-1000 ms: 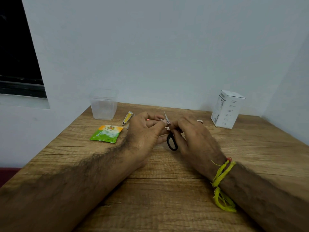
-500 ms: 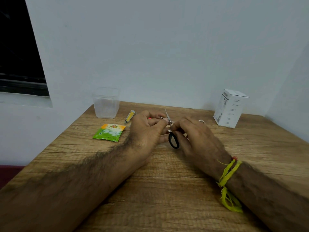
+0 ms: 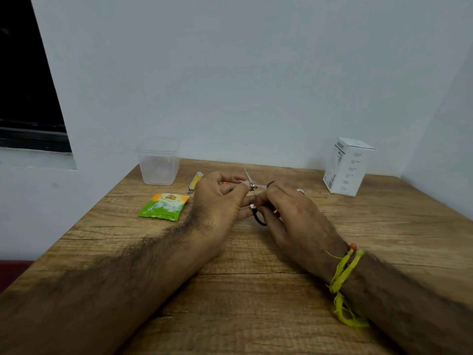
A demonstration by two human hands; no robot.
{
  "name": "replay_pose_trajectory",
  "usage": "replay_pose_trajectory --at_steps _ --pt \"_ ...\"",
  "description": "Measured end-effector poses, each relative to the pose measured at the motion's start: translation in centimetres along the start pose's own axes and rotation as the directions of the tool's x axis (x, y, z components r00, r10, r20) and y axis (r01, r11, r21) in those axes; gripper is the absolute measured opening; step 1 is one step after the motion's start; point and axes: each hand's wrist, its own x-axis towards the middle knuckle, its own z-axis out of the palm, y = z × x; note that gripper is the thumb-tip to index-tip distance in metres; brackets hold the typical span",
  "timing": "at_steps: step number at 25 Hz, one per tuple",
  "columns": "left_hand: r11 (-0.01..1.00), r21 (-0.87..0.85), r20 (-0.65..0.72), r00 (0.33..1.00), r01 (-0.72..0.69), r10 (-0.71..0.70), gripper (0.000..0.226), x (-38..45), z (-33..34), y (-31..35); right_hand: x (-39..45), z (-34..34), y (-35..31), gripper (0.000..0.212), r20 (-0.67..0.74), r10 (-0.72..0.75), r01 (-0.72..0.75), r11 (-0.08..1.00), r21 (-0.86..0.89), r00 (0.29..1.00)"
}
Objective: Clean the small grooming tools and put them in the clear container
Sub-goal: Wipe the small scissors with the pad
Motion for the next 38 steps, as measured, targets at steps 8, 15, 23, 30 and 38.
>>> replay_pose_trajectory --at_steps 8,15,23,30,38 --pt "0.999 -0.034 -0.017 1.000 -0.004 0.003 0.011 0.0 -0.2 0.4 0.1 -0.1 -0.2 0.005 -0.012 -0.026 0.026 0.999 0.034 1.000" --pt "0.999 -0.032 -0.011 1.000 -0.011 0.010 0.013 0.2 -0.2 0.3 0.1 -0.2 0.1 0.008 -0.016 -0.056 0.057 0.995 0.075 0.998" --pt "0.998 -0.064 -0.034 0.999 -0.012 0.010 0.015 0.4 -0.3 0.4 -0.2 -0.5 0.2 0.006 0.028 -0.091 0.087 0.988 0.125 0.995" --pt "0.995 -0.093 -0.061 0.997 0.032 -0.038 0.017 0.9 -0.4 0.3 -0.1 -0.5 0.3 0.012 0.047 -0.114 0.104 0.978 0.180 0.992" --pt "0.999 -0.033 -0.081 0.997 0.013 -0.016 0.028 1.0 -0.7 0.1 -0.2 -0.4 0.7 0.008 0.056 -0.157 0.145 0.974 0.174 0.986"
